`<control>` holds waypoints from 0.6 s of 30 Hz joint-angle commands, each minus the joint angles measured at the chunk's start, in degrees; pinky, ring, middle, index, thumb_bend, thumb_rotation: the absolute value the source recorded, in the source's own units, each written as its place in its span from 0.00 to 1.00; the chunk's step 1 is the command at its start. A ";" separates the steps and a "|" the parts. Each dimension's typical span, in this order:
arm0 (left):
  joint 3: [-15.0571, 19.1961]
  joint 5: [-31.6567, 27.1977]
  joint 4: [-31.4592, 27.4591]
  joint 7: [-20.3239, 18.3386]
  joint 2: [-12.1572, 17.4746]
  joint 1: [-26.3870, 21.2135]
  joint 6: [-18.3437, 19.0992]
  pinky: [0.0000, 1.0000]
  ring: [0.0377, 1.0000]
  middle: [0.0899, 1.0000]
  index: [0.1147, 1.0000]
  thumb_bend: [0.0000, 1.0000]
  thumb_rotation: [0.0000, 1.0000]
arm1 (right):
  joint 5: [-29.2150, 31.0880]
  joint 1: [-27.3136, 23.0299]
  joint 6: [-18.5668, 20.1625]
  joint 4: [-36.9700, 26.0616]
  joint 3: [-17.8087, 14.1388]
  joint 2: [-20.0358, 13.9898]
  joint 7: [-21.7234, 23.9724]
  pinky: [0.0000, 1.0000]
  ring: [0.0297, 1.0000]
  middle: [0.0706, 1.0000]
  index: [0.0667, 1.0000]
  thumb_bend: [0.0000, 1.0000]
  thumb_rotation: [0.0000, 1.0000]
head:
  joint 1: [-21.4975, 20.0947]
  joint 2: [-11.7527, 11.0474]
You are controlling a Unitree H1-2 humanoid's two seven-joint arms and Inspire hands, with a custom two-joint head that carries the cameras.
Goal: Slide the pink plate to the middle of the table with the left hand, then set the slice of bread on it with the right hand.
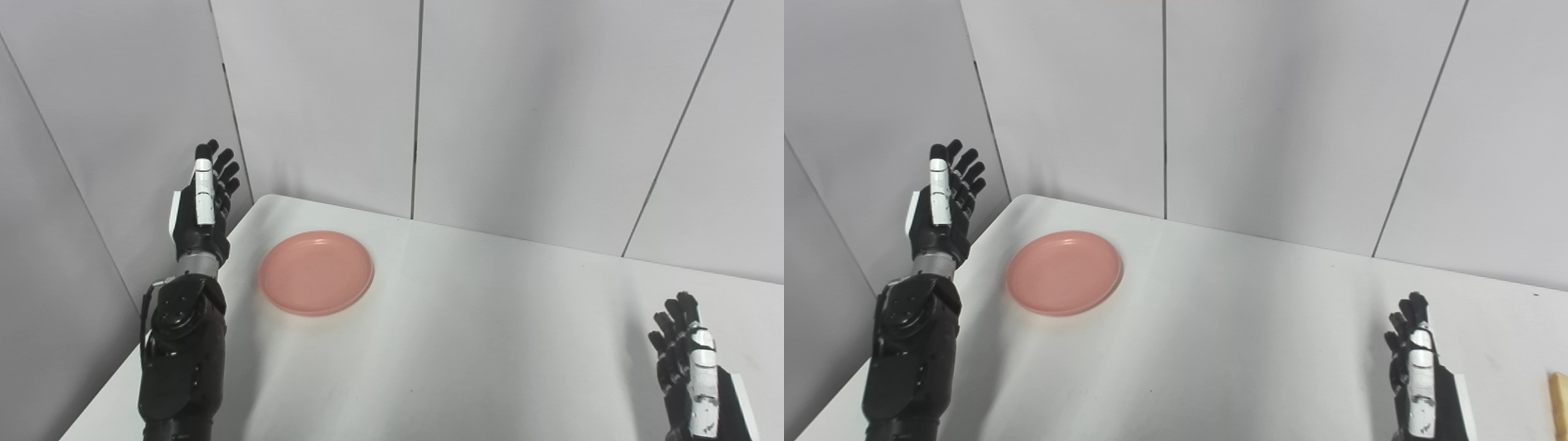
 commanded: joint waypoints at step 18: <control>0.78 -4.87 11.50 -1.18 2.97 -2.16 -4.92 0.96 0.94 0.93 0.93 0.78 0.91 | -0.25 -1.55 1.83 -2.99 0.29 0.29 -0.34 1.00 1.00 1.00 1.00 0.67 1.00 | -0.44 0.34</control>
